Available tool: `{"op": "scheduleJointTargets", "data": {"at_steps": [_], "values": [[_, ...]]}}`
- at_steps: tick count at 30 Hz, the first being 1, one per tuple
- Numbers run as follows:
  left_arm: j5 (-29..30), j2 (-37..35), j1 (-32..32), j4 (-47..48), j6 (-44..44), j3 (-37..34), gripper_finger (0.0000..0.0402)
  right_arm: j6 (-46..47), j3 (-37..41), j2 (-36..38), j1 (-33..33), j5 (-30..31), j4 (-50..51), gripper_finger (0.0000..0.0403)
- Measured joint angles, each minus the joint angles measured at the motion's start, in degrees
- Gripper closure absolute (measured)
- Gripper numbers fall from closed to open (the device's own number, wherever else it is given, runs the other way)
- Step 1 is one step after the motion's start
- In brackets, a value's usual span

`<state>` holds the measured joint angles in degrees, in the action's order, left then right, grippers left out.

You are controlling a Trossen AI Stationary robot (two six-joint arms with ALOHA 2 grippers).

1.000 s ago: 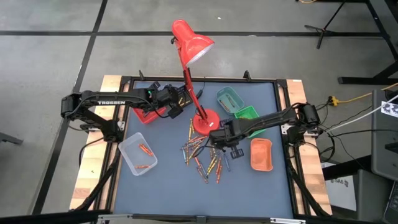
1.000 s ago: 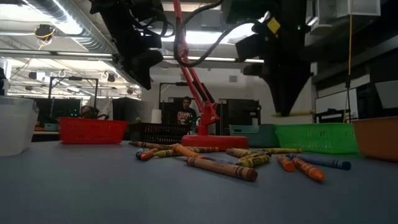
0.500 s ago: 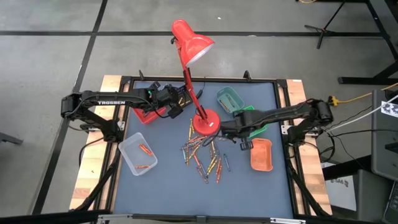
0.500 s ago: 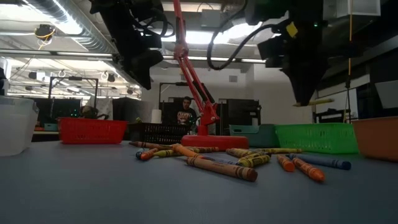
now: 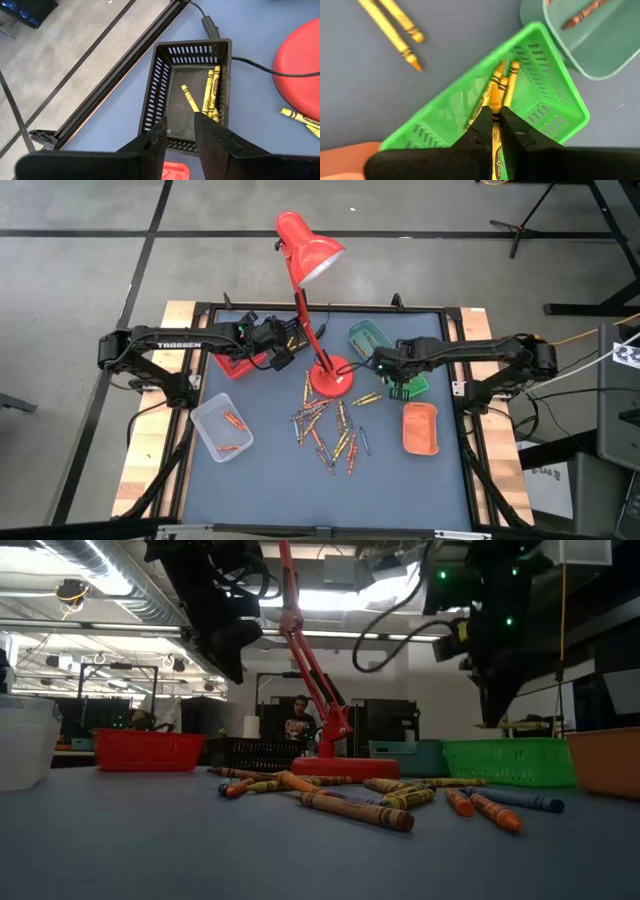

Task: Sort crayons
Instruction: Put the yellow crayon into the middle right green bin

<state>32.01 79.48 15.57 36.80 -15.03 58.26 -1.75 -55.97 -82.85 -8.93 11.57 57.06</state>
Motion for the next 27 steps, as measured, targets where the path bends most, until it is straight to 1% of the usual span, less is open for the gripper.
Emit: {"op": "scheduleJointTargets", "data": {"at_steps": [4,6,10,14,18,20,23,27], "values": [[0.0,0.0,0.0,0.0,0.0,0.0,0.0319,0.0,2.0,0.0,-2.5,0.0,-2.4,0.0391],[-1.0,0.0,0.0,0.0,0.0,0.0,0.0319,0.0,2.9,0.0,-3.3,0.0,-3.6,0.0390],[-8.4,0.0,-0.1,-0.8,0.0,0.0,0.0319,0.0,3.5,0.0,-4.0,0.0,-3.5,0.0381],[-15.7,0.0,-1.5,-1.4,0.0,0.0,0.0319,0.0,3.6,0.0,-3.9,0.5,-3.6,0.0363],[-20.1,0.0,-5.0,-2.4,0.0,0.0,0.0319,0.0,3.6,0.0,-3.9,0.9,-3.9,0.0334],[-21.2,0.0,-7.5,-3.0,-1.2,0.0,0.0319,0.0,3.6,0.0,-3.9,1.3,-4.4,0.0318],[-21.5,0.0,-11.9,-3.7,-3.5,0.0,0.0319,0.0,3.6,0.0,-3.9,1.5,-5.4,0.0298],[-20.8,0.0,-17.8,-4.1,-6.0,0.0,0.0319,0.0,3.6,0.0,-3.9,1.5,-6.1,0.0285]]}}
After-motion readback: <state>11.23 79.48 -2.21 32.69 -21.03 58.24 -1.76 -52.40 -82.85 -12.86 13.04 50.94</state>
